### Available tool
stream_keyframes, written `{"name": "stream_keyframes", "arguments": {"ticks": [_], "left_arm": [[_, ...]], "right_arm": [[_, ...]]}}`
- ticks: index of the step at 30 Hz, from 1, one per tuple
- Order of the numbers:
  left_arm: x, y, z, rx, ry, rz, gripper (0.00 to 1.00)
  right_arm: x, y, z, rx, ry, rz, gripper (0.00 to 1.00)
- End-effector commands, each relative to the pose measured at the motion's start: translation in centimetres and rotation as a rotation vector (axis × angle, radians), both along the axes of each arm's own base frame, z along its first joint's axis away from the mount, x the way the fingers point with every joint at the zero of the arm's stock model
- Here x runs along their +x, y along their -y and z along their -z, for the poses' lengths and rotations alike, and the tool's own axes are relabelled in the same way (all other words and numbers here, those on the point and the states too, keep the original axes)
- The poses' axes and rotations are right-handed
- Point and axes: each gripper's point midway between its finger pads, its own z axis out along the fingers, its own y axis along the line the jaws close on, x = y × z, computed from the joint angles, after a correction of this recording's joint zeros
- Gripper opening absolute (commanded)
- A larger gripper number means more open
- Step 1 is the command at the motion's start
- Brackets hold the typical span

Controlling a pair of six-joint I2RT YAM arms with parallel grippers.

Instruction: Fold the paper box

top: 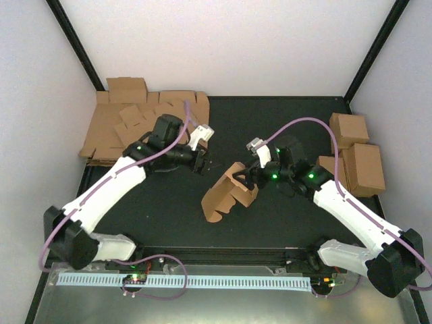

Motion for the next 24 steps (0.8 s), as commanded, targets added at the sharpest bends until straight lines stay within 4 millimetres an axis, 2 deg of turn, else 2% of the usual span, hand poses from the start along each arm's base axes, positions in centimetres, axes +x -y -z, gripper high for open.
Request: {"name": "stream_keyframes", "arguments": {"ticks": [1, 6, 10, 16, 24], "left_arm": [[-2.2, -2.1, 0.0, 0.113, 0.115, -0.045, 0.85], [-3.5, -2.9, 1.1, 0.254, 0.227, -0.106, 0.85], [-4.2, -2.2, 1.8, 0.318, 0.272, -0.129, 0.84], [-3.4, -1.8, 3.6, 0.403, 0.29, -0.174, 0.78], [-2.9, -1.2, 5.4, 0.444, 0.255, -0.169, 0.64]], "right_arm": [[0.1, 0.1, 0.6, -0.01, -0.014, 0.015, 0.8], [0.1, 0.1, 0.5, -0.009, -0.014, 0.009, 0.8], [0.1, 0.1, 0.4, -0.008, -0.014, 0.011, 0.8], [0.0, 0.0, 0.6, -0.014, -0.023, 0.005, 0.8], [0.0, 0.2, 0.9, -0.028, -0.028, 0.007, 0.8]]}}
